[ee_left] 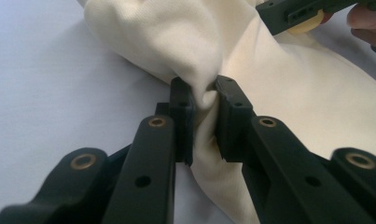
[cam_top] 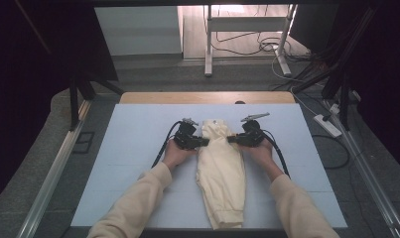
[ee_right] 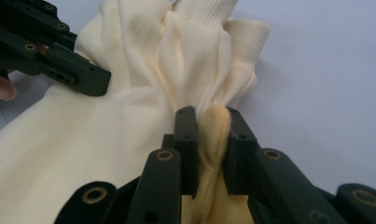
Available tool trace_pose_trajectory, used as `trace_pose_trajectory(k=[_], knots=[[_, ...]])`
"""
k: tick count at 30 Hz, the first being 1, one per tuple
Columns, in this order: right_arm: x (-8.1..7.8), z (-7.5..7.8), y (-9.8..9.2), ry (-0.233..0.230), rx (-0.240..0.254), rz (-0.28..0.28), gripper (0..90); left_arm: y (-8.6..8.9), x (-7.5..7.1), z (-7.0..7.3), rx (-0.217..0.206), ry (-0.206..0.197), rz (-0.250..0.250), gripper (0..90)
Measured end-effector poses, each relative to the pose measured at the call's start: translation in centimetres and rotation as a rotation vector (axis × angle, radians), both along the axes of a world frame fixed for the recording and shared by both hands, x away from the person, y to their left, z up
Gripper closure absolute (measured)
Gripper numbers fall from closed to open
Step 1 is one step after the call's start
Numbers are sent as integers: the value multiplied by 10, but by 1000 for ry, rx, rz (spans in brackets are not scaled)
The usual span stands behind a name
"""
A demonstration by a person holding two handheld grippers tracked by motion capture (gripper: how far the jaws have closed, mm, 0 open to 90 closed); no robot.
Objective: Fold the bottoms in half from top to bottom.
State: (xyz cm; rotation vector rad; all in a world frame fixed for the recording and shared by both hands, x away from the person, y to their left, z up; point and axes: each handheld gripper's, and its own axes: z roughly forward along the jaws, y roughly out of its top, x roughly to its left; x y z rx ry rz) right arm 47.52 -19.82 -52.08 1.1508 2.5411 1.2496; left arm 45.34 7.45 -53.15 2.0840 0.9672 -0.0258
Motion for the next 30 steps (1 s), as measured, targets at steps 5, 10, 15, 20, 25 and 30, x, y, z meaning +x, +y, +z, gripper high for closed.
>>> trace_pose_trajectory(k=[5,10,15,20,25,30], knots=[[-2,10,-2,-34,37,1,787,4,-2,9,-17,-34,1,787],[-5,18,-2,-76,60,5,788,8,-4,17,-21,-60,-1,789],[-8,24,1,-110,75,-4,788,11,-2,25,-9,-83,-4,791],[-10,28,6,-136,101,-23,790,14,2,35,-3,-104,-4,792],[-8,31,10,-152,125,-38,790,19,7,37,-9,-106,7,792],[-4,32,14,-164,130,-43,790,22,13,42,-20,-121,10,792]])
